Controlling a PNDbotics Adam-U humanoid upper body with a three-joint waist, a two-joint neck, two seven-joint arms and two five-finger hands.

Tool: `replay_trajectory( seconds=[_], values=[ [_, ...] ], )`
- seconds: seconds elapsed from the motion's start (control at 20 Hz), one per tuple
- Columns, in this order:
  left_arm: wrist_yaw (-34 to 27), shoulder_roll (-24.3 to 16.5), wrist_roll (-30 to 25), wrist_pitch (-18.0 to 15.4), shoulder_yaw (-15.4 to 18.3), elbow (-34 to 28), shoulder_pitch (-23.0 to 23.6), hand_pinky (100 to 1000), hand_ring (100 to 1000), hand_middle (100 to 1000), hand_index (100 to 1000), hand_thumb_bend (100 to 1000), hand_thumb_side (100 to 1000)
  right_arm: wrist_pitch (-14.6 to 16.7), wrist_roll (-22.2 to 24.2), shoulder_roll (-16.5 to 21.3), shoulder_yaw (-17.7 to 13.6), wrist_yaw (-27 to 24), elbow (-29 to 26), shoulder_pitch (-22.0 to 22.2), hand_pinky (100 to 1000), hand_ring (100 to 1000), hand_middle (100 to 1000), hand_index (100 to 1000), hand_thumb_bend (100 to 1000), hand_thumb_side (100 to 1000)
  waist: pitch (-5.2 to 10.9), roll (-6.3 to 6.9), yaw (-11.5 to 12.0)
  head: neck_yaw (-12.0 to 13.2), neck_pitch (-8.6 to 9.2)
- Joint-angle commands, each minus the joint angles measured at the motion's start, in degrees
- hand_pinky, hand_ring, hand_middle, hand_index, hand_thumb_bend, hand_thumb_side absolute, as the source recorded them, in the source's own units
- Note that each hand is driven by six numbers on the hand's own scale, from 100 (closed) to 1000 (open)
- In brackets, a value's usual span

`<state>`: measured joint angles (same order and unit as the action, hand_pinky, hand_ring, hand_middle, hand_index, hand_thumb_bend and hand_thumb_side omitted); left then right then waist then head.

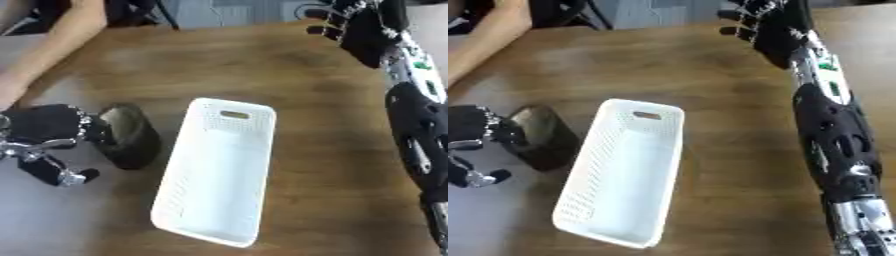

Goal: Pick up objects on the table and place them in the box.

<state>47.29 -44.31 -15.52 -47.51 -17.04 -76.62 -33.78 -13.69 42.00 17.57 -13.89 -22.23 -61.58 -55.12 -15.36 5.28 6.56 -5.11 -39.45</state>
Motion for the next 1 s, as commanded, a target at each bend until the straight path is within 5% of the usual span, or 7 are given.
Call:
replay_trajectory(
  seconds=[0.05,0.15,0.25,1.0],
  values=[
    [-0.76,-0.36,-3.55,-4.44,0.23,-0.38,-0.50,100,100,348,563,100,270,-0.13,0.13,0.14,-0.11,-0.22,-1.23,-1.41,746,849,954,996,100,1000,0.89,-0.06,0.16,-0.90,0.51],
    [-1.77,-0.08,-0.62,-4.01,0.99,-0.49,-0.56,100,100,233,464,100,250,-0.15,0.12,0.18,-0.15,-0.23,-1.21,-1.38,746,848,953,996,100,1000,0.87,-0.10,0.20,-1.02,0.62],
    [-2.08,-0.09,2.62,-3.10,1.39,-0.70,-0.49,100,100,214,417,100,249,-0.15,0.07,0.21,-0.21,-0.29,-1.25,-1.33,746,848,953,996,100,1000,0.86,-0.13,0.23,-1.12,0.74],
    [0.59,0.01,4.78,-3.11,1.16,0.59,-0.27,100,100,194,376,100,250,-0.26,-0.11,0.03,-0.32,-0.48,-1.44,-1.37,746,848,953,996,100,1000,0.90,-0.39,0.29,-1.68,1.26]
  ],
)
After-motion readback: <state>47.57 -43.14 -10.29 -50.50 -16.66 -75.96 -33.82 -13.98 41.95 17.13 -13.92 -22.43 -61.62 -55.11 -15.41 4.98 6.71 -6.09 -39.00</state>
